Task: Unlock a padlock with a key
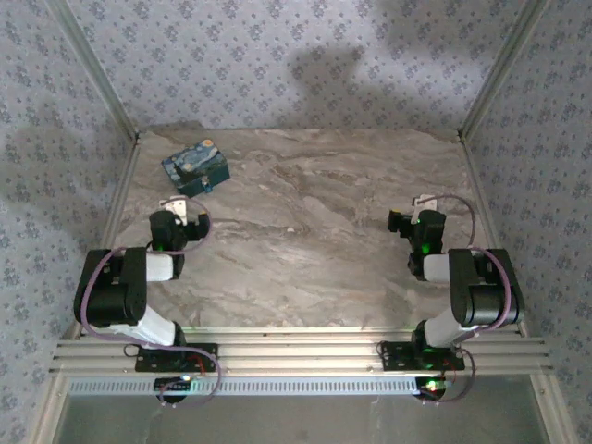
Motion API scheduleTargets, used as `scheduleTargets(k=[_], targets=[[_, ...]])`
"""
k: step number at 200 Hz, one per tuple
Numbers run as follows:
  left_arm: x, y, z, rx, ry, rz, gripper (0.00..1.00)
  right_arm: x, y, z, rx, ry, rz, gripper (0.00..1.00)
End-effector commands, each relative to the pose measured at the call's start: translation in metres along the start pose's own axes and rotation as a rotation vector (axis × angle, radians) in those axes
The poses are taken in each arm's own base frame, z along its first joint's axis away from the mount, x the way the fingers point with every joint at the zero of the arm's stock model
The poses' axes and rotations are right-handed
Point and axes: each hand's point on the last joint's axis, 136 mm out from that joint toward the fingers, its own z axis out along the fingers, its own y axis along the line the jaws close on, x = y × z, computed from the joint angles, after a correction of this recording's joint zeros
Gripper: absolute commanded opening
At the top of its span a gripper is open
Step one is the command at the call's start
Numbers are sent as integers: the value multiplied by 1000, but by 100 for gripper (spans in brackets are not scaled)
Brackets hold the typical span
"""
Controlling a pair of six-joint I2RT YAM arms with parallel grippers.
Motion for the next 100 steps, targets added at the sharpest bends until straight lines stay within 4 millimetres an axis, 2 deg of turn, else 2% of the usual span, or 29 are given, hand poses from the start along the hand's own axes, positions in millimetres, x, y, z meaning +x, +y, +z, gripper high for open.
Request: scheduleTargets(k=[1, 100], targets=[[-18, 1, 1, -5, -51, 13, 98, -10, 0, 0, 6, -34, -16, 100], [-18, 1, 1, -5, -51, 12, 98, -9, 0, 0, 4, -32, -15, 100]])
